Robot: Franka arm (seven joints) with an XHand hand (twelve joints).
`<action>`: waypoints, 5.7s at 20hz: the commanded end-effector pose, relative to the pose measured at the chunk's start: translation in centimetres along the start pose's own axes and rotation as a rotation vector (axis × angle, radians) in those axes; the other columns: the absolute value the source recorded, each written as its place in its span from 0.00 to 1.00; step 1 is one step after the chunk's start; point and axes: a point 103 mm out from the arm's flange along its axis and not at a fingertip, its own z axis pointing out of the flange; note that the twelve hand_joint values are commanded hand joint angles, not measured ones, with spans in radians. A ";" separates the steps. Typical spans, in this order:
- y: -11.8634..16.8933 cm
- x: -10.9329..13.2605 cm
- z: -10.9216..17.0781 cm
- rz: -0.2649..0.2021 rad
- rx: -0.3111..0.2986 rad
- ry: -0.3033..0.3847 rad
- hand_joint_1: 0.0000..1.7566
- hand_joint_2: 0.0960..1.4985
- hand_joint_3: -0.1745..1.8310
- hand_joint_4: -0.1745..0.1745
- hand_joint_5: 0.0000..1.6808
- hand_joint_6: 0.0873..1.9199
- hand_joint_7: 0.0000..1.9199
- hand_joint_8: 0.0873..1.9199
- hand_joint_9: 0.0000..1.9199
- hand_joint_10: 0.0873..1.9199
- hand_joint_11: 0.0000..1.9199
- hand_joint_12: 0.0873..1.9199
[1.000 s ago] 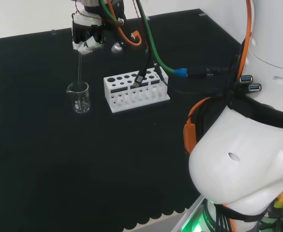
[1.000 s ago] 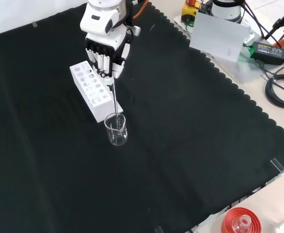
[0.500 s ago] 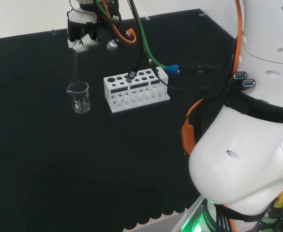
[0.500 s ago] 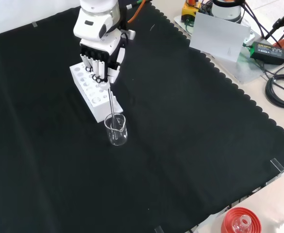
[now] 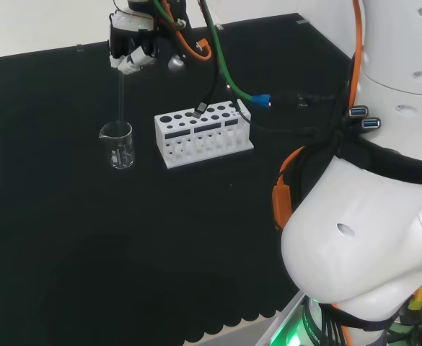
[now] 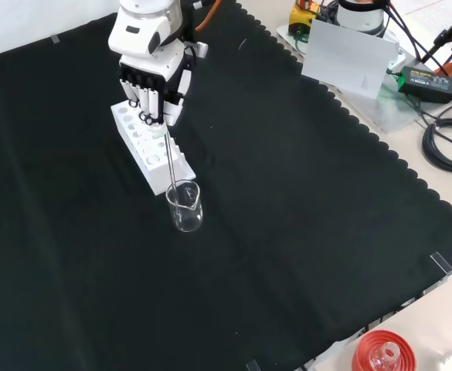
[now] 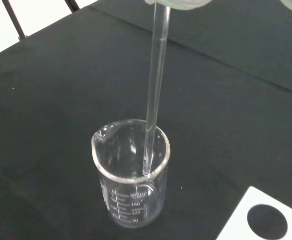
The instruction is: Stir in the beaker to the left of the white test tube rack with the glass rod.
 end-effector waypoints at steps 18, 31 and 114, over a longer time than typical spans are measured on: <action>0.7 3.9 1.1 -0.029 0.035 0.010 0.76 0.68 0.00 0.00 0.84 0.00 0.73 0.27 0.91 0.21 0.84 0.34; 0.8 -1.9 1.2 0.022 0.033 0.005 0.76 0.68 0.00 0.00 0.84 0.00 0.73 0.27 0.91 0.21 0.84 0.34; -0.6 3.3 -0.8 -0.019 0.024 -0.013 0.76 0.68 0.00 0.00 0.84 0.00 0.73 0.26 0.91 0.21 0.84 0.35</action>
